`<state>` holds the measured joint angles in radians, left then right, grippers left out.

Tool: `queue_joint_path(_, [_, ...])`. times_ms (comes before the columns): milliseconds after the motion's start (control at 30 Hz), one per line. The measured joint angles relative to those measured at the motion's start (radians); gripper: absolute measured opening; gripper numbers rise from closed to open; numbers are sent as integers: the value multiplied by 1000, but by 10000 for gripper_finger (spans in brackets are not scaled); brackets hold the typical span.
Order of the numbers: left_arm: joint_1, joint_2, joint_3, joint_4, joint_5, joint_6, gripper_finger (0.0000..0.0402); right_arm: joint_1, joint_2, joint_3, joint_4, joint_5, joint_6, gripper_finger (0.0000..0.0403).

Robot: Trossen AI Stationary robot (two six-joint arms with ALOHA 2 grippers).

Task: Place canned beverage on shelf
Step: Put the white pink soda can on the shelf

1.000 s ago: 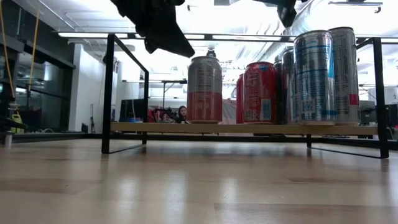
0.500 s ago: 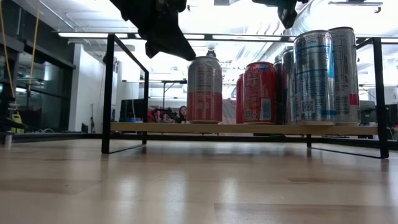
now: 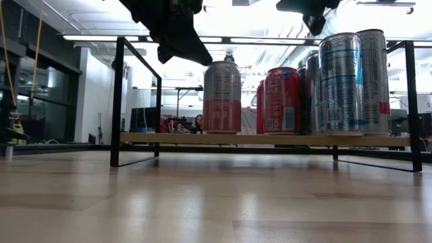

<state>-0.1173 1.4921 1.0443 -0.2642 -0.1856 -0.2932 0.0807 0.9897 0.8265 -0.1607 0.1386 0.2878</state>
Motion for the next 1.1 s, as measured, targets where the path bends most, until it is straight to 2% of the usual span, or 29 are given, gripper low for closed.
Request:
queue_joint_path(467, [16, 0, 0, 0, 2, 78, 0, 0, 0, 0, 8, 0, 2, 0])
queue_joint_path(733, [62, 1, -64, 32, 104, 51, 0, 0, 0, 0, 8, 0, 0, 0])
queue_joint_path(967, [65, 1, -101, 111, 109, 33, 0, 0, 0, 0, 8, 0, 0, 0])
queue_joint_path(1100, [65, 23, -100, 175, 155, 30, 0, -1, 0, 0, 9, 0, 0, 0])
